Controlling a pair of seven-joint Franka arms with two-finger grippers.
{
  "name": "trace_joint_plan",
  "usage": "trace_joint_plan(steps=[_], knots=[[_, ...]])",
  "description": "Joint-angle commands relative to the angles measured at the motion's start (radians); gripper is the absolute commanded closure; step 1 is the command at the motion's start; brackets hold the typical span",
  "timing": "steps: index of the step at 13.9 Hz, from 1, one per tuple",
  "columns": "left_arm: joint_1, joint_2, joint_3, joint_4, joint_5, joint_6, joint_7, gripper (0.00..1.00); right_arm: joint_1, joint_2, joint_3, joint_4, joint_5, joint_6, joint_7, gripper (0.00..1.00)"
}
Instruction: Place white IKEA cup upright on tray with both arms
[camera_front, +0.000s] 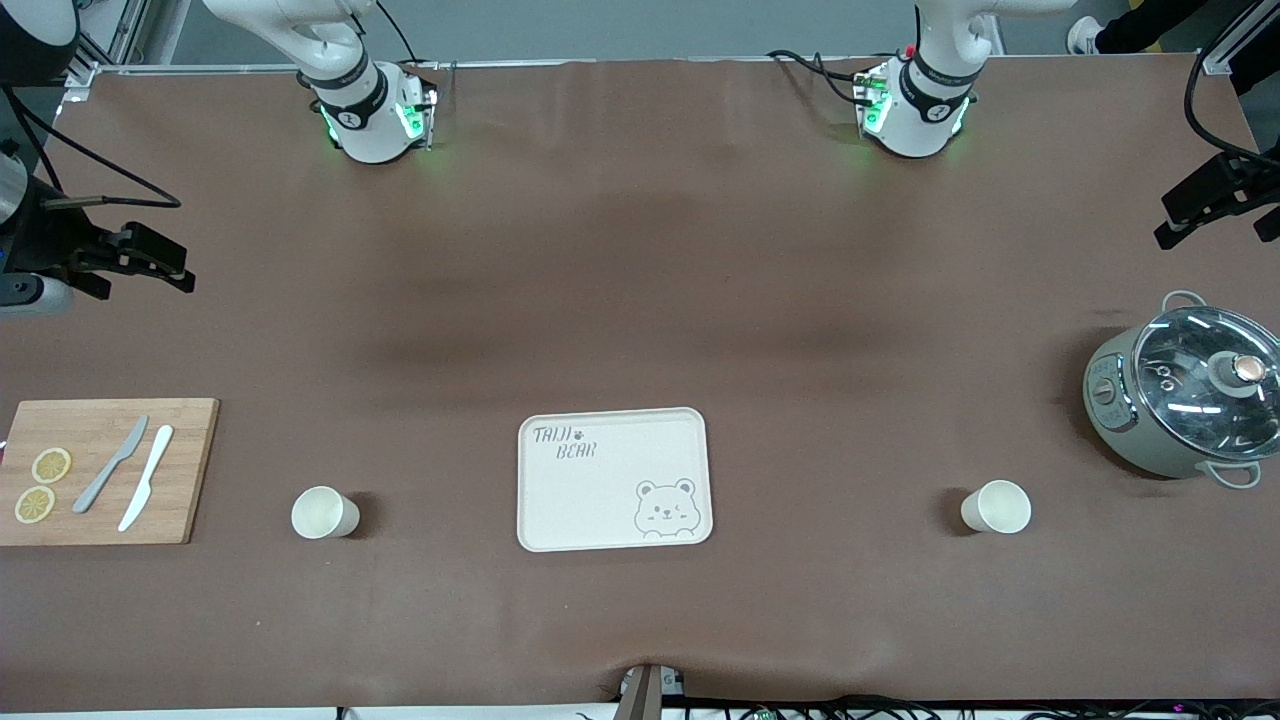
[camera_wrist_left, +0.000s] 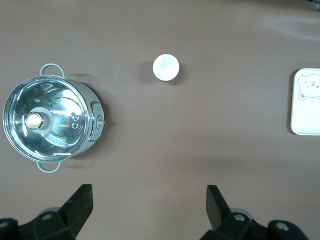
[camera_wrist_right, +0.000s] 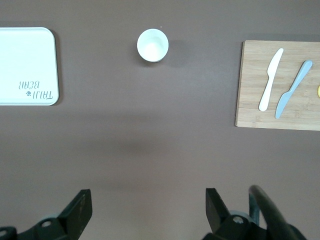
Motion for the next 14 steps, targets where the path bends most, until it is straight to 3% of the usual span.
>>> trace_joint_plan(steps=[1,9,14], knots=[[0.008,0.01,-0.005,0.023,0.01,-0.006,0.004,0.0,0.007,-0.007,0.002,0.001,-0.018,-0.006,0.018,0.0],[0.031,0.031,-0.005,0.002,0.001,-0.006,0.007,0.0,0.007,0.008,0.002,0.026,-0.017,0.0,0.018,0.0],[0.03,0.094,-0.005,-0.011,0.001,-0.006,-0.004,0.0,0.007,0.086,0.002,0.09,-0.008,0.009,0.018,0.0]])
